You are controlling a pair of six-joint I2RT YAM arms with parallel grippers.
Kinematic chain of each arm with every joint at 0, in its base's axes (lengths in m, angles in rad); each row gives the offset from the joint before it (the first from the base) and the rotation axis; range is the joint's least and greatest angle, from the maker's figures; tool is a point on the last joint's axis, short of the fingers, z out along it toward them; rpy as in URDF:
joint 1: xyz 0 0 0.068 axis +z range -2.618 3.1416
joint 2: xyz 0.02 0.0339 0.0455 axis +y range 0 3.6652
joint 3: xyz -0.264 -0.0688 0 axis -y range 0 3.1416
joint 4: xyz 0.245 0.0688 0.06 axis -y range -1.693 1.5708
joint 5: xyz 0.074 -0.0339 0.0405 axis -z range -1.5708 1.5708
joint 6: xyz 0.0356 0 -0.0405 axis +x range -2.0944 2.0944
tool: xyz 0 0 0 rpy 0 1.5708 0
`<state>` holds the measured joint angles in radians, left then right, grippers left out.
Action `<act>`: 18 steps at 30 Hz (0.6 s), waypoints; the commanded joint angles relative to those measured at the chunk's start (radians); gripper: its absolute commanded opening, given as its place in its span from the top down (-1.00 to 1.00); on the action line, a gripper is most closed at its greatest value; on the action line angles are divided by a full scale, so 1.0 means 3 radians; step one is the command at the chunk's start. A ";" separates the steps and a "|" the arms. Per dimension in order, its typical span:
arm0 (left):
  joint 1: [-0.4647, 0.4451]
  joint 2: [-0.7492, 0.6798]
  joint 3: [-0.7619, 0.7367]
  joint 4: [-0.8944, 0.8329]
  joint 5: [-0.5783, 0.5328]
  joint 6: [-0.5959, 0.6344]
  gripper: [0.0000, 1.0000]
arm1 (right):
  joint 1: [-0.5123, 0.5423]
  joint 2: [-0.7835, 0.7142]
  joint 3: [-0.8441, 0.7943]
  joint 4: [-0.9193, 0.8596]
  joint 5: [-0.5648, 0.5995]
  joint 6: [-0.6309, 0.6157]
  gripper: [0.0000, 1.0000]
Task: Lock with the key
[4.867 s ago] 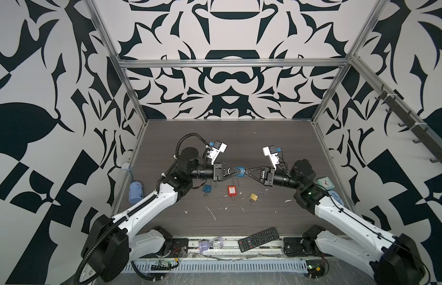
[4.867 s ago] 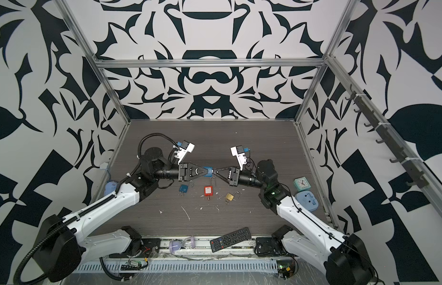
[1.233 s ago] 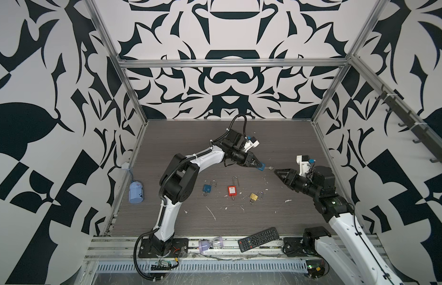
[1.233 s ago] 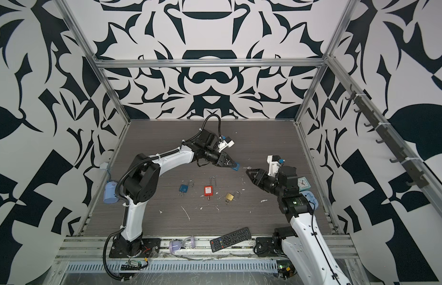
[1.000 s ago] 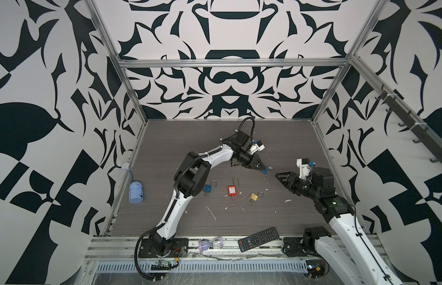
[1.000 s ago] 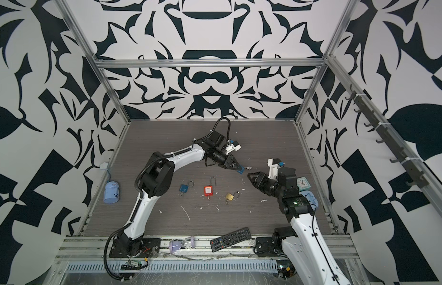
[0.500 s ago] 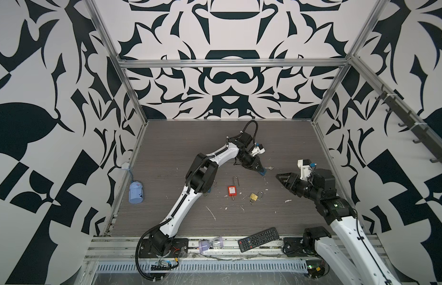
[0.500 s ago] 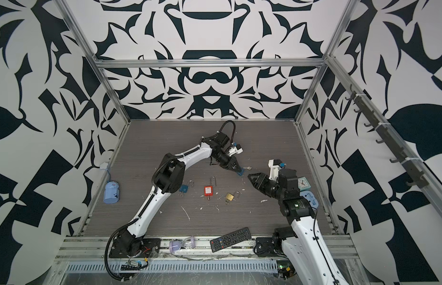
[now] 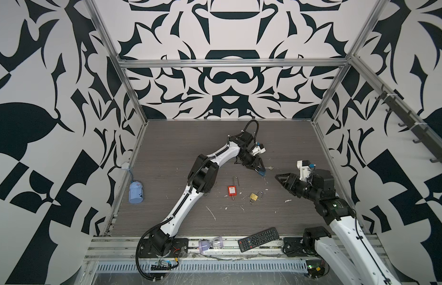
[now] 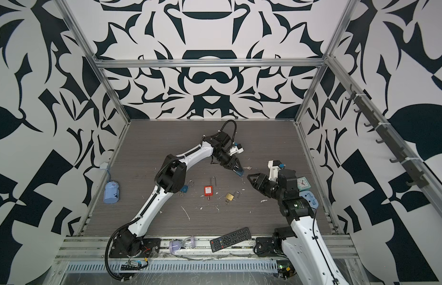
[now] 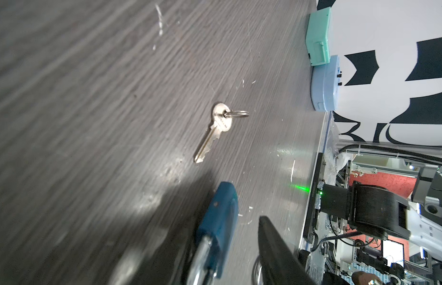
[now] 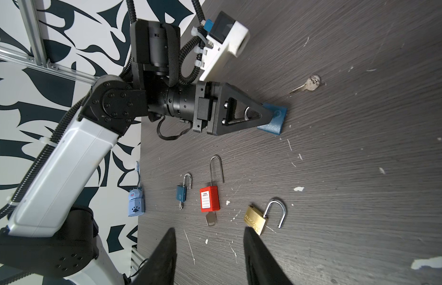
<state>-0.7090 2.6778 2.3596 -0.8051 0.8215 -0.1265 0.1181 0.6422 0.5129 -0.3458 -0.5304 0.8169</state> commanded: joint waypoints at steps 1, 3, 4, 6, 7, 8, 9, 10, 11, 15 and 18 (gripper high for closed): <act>0.0081 0.0086 0.0100 0.0039 -0.0021 -0.0080 0.05 | -0.0015 -0.0033 -0.0031 0.0120 -0.0037 0.0034 0.07; 0.0115 0.0070 0.0102 0.0131 -0.0046 -0.0188 -0.09 | -0.0015 -0.0038 -0.0043 0.0131 -0.0027 0.0039 0.07; 0.0132 0.0064 0.0113 0.0177 -0.0074 -0.0236 -0.19 | -0.0013 -0.0039 -0.0043 0.0135 -0.0027 0.0046 0.07; 0.0161 0.0043 0.0117 0.0292 -0.0120 -0.0342 -0.36 | -0.0014 -0.0039 -0.0045 0.0129 -0.0016 0.0043 0.07; 0.0178 0.0029 0.0121 0.0374 -0.0120 -0.0408 -0.74 | -0.0011 -0.0039 -0.0043 0.0130 -0.0014 0.0048 0.07; 0.0193 0.0013 0.0122 0.0459 -0.0121 -0.0489 -0.94 | -0.0015 -0.0039 -0.0043 0.0130 -0.0007 0.0056 0.08; 0.0209 0.0005 0.0131 0.0530 -0.0120 -0.0552 -0.98 | -0.0015 -0.0035 -0.0040 0.0125 -0.0001 0.0061 0.07; 0.0222 -0.0012 0.0136 0.0611 -0.0149 -0.0619 -0.98 | -0.0015 -0.0026 -0.0028 0.0116 0.0003 0.0054 0.08; 0.0231 -0.0044 0.0136 0.0664 -0.0233 -0.0676 -0.98 | -0.0010 -0.0012 -0.0008 0.0093 0.0009 0.0051 0.08; 0.0230 -0.0414 -0.0078 0.0837 -0.0918 -0.0750 -0.98 | -0.0009 0.0098 0.0153 -0.0192 0.0122 -0.0042 0.08; 0.0231 -0.0973 -0.0602 0.1102 -0.1294 -0.0738 -0.98 | 0.0015 0.0140 0.0317 -0.0485 0.0298 -0.0160 0.08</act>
<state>-0.6403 2.5534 2.2494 -0.5571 0.5812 -0.3340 0.1184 0.6785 0.5362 -0.4168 -0.4973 0.8112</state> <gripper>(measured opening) 0.990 0.459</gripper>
